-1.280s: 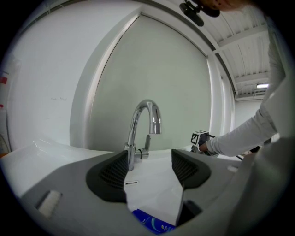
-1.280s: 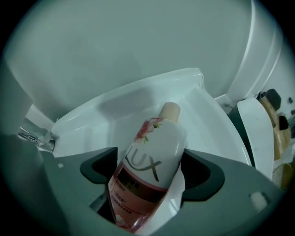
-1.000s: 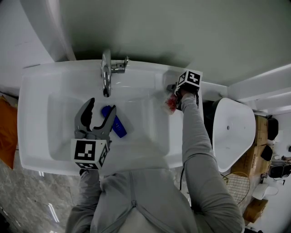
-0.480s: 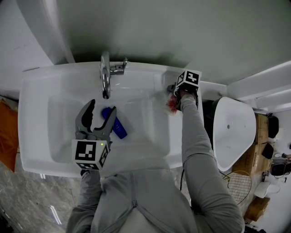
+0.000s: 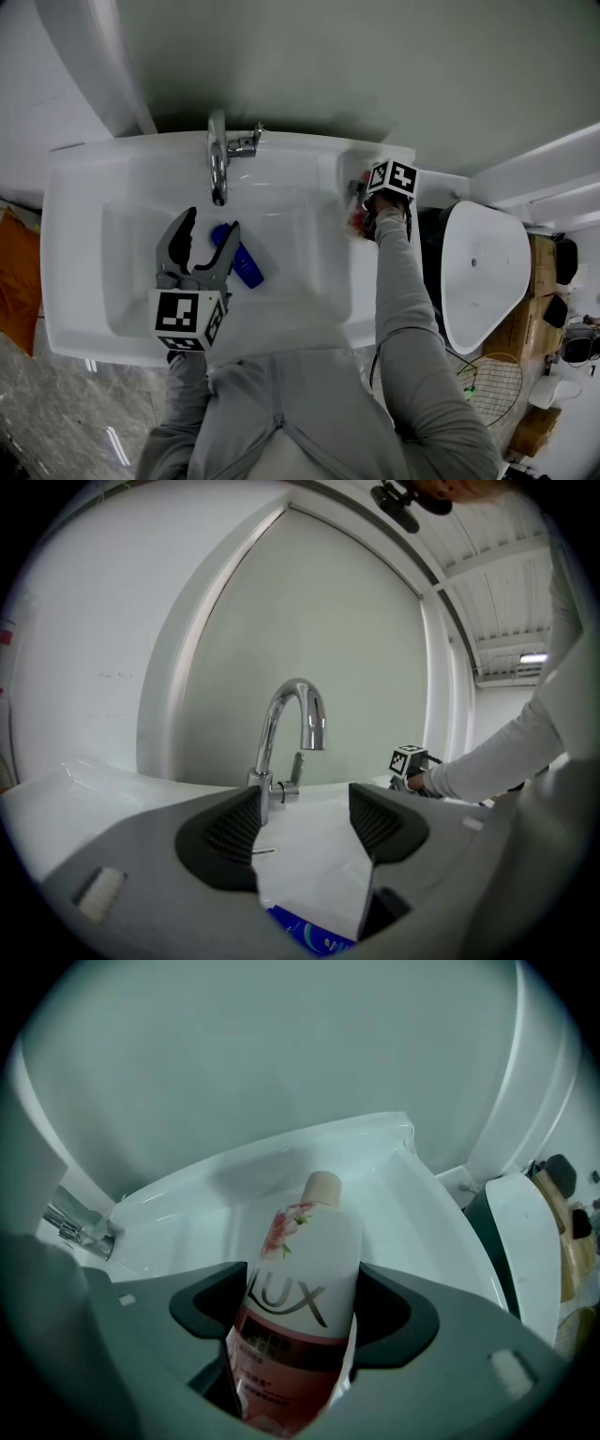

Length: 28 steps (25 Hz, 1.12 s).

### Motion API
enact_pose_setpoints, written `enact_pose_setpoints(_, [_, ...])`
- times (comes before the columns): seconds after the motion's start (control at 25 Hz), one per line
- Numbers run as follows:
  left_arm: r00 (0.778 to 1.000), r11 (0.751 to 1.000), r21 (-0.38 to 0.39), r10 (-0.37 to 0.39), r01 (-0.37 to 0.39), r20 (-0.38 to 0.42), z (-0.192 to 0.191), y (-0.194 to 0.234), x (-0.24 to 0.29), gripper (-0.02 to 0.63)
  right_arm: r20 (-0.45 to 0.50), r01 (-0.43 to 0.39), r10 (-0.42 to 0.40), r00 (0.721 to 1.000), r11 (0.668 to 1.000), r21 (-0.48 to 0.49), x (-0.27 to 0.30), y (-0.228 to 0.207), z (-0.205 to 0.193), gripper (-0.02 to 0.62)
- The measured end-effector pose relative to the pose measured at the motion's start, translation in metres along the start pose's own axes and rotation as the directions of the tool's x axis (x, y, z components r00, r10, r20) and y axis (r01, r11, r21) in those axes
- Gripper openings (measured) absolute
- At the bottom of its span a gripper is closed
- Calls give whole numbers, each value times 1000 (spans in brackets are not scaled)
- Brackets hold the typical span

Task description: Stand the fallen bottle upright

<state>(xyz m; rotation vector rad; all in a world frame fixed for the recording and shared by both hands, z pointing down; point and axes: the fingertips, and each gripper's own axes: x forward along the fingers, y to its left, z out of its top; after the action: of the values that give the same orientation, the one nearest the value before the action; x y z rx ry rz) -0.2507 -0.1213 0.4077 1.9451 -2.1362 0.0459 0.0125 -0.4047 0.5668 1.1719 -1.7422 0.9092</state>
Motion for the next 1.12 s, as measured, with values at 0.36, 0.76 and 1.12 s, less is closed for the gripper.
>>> enact_pose_setpoints(0.36, [1000,1000,14,2,-2,6,5,-2,0,341,89,-75,76,993,997,-12,-11,8,2,347])
enact_pose_setpoints(0.76, [1000,999,33,11,-11,6,8,-4,-6,341,261,-121,117,958,993,-1,-41,5,14,341])
enact_pose_setpoints(1.12, [1000,998,61,7,-7,-1,11,-12,-9,341,502,-146,149,852,988,-46,-94,7,28,333])
